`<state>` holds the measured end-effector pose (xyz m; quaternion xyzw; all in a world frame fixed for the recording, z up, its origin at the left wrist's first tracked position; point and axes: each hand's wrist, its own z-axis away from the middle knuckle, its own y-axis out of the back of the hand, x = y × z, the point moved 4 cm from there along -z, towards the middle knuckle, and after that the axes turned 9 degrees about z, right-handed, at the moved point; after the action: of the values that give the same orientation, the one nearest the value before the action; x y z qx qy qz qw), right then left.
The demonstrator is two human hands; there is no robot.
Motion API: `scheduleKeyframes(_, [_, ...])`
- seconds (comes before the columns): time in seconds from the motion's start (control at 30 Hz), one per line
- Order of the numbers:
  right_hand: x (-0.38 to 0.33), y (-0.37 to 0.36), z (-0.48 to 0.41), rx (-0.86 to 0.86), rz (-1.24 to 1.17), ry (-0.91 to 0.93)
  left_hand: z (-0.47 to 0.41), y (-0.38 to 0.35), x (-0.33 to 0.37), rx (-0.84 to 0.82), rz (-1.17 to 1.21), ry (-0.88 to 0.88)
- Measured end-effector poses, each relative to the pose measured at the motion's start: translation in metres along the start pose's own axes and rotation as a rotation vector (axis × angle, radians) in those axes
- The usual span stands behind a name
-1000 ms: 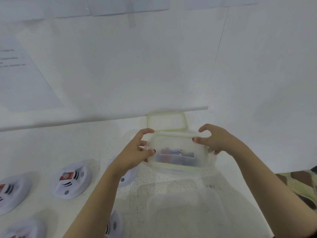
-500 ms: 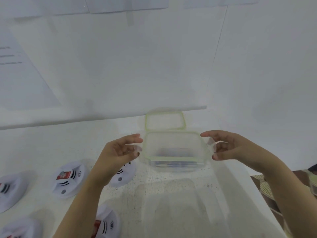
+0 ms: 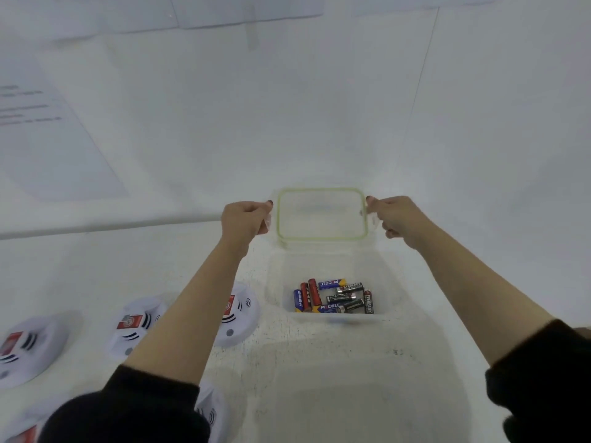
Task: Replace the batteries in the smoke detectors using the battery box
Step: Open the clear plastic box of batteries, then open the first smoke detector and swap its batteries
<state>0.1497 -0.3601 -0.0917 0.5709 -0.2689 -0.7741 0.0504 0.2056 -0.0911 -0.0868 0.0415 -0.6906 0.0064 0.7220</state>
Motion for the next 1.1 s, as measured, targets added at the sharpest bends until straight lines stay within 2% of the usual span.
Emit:
scheduleKeyframes(0.17, [0.025,-0.023,-0.011,-0.111,0.076,-0.082,-0.011,-0.003,-0.039,-0.066,-0.142,0.212])
scheduleKeyframes(0.3, [0.035,-0.024,0.000,-0.086,0.087,-0.047,0.019,0.013,-0.034,-0.115,-0.214,0.157])
scheduleKeyframes(0.4, [0.041,-0.019,0.021,-0.074,0.185,0.027,0.059,0.042,-0.026,-0.020,-0.287,0.044])
scheduleKeyframes(0.53, [0.051,-0.009,0.072,-0.116,0.320,0.186,0.133,0.089,-0.032,0.211,-0.293,-0.016])
scheduleKeyframes(0.6, [0.055,-0.006,0.098,-0.125,0.353,0.234,0.168,0.108,-0.041,0.229,-0.346,-0.028])
scheduleKeyframes(0.73, [0.060,-0.011,0.129,-0.074,0.430,0.354,0.211,0.134,-0.064,0.028,-0.492,0.068])
scheduleKeyframes(0.87, [0.061,-0.022,0.141,-0.026,0.544,0.375,0.222,0.144,-0.076,-0.208,-0.801,0.071])
scheduleKeyframes(1.0, [0.057,-0.034,0.164,0.069,0.558,0.341,0.216,0.158,-0.074,-0.370,-0.924,0.083])
scheduleKeyframes(1.1, [0.056,-0.037,0.168,0.039,0.579,0.328,0.211,0.156,-0.073,-0.429,-0.912,0.039])
